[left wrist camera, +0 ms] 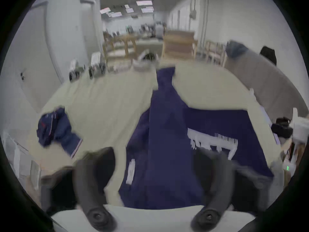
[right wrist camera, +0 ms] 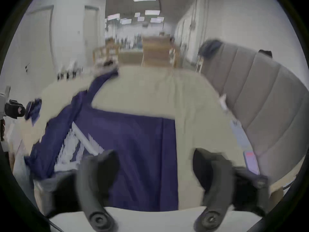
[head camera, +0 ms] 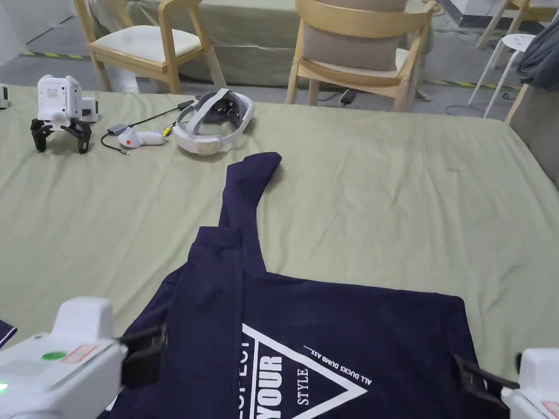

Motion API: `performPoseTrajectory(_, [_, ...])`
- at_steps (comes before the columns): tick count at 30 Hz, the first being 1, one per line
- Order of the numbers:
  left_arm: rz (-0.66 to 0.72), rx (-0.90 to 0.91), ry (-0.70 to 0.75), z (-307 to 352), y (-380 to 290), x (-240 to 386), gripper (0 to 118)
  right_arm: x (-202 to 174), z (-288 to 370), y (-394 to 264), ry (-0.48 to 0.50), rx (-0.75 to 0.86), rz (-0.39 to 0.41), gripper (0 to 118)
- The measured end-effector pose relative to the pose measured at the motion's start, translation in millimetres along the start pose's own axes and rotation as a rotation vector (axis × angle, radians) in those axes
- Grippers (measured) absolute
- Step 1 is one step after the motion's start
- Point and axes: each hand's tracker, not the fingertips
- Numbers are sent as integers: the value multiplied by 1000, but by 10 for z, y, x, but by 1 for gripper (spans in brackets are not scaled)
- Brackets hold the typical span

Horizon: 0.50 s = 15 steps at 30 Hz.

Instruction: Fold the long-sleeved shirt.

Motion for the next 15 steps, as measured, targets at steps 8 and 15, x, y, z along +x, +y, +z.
performPoseTrajectory(8, [68, 55, -82, -1499, 1010, 385, 12, -426, -814, 497, 23, 90, -21, 0])
performPoseTrajectory(15, [-27, -29, -81, -3542, 2196, 422, 106, -413, -1381, 711, 66, 63, -43, 0])
